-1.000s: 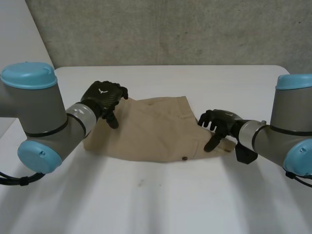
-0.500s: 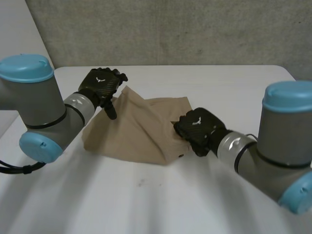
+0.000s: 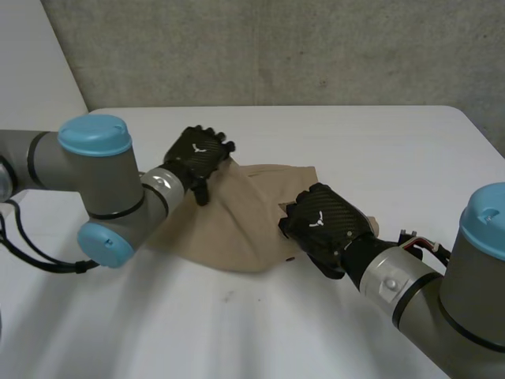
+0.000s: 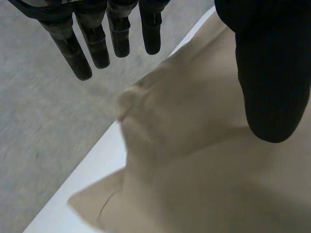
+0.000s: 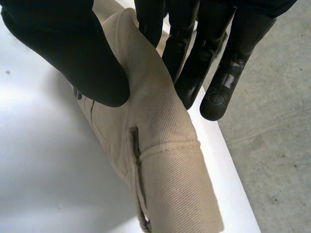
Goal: Fold the shorts.
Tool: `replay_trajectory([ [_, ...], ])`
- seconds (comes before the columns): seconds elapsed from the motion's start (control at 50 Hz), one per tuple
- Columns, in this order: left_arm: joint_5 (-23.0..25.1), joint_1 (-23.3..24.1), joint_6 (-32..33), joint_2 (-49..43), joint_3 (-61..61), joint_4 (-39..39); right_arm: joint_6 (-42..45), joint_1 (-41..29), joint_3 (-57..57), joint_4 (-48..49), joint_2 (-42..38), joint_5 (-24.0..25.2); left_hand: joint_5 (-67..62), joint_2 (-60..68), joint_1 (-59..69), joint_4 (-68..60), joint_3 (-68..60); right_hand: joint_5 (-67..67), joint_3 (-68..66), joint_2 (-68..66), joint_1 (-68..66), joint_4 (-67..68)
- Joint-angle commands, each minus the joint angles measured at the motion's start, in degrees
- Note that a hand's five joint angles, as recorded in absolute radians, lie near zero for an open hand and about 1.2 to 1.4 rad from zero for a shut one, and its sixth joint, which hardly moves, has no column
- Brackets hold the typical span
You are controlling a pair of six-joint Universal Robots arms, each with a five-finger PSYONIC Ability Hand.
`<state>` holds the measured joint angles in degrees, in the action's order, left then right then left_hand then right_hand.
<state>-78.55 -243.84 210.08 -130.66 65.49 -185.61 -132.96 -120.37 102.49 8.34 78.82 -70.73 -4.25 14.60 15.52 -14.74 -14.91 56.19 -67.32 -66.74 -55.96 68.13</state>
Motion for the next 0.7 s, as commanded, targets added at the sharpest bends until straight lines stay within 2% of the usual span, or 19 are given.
replay_trajectory([
  [0.02,5.94,2.22,-0.03,-2.66,-4.22,-0.54,1.83,-0.56,1.75,0.09,0.90,-0.20,0.33,-0.69,-1.60,0.83,0.99,13.81,-12.68,-13.26,-24.04,11.87],
  [0.1,6.30,2.40,0.15,-5.48,-8.00,-0.19,1.83,-1.62,2.28,0.27,1.25,-0.20,-1.84,1.49,0.57,-1.35,-1.18,13.81,-12.68,-13.26,-24.04,11.87],
  [0.22,6.39,2.14,2.08,-10.49,-13.98,2.53,1.83,-1.27,3.16,1.15,2.22,-0.20,-21.83,21.48,20.56,-21.34,-21.17,13.81,-12.68,-13.26,-24.04,11.87],
  [0.3,7.09,1.44,4.10,-12.69,-15.83,5.87,1.83,-0.83,3.33,1.41,2.30,-0.38,-43.35,42.99,42.08,-42.86,-42.69,13.81,-12.68,-13.26,-24.04,11.87],
  [0.34,6.39,0.74,6.29,-13.30,-16.45,6.40,1.74,-0.83,3.25,1.50,2.30,-0.82,-65.62,65.26,64.35,-65.13,-64.96,13.81,-12.68,-13.26,-24.04,11.87],
  [0.38,5.17,0.38,7.88,-12.96,-16.36,6.23,1.30,-0.65,2.81,1.41,2.30,-0.99,-65.75,65.40,64.48,-65.26,-65.09,13.81,-12.68,-13.26,-24.04,11.87],
  [0.42,1.13,0.47,9.46,-12.34,-15.75,5.18,0.86,-0.48,2.20,1.32,2.22,-1.17,-65.75,65.40,64.48,-65.26,-65.09,13.81,-12.68,-13.26,-24.04,11.87],
  [0.46,-3.88,0.82,9.47,-9.98,-13.82,4.03,0.60,0.58,1.05,1.32,2.13,-2.22,-65.75,65.40,64.48,-65.26,-65.09,13.81,-12.68,-13.26,-24.04,11.87],
  [0.5,-6.26,0.82,9.03,-6.21,-11.28,4.03,-1.06,1.28,-0.79,1.15,2.13,-4.06,-65.75,65.40,64.48,-65.26,-65.09,13.81,-12.68,-13.26,-24.04,11.87],
  [0.52,-7.49,0.99,8.42,-0.97,-7.09,3.51,-2.03,1.28,-1.67,1.06,2.13,-4.85,-65.75,65.40,64.48,-65.26,-65.09,13.81,-12.68,-13.26,-24.04,11.87],
  [0.64,-8.11,2.49,7.18,15.84,4.37,2.98,-13.27,1.46,-12.11,-0.60,2.21,-9.60,-65.75,65.40,64.48,-65.26,-65.09,13.81,-12.68,-13.26,-24.04,11.87],
  [0.7,-9.08,3.63,7.18,25.87,7.01,2.98,-16.36,1.46,-17.04,-2.97,2.83,-9.96,-65.75,65.40,64.48,-65.26,-65.09,13.81,-12.68,-13.26,-24.04,11.87],
])
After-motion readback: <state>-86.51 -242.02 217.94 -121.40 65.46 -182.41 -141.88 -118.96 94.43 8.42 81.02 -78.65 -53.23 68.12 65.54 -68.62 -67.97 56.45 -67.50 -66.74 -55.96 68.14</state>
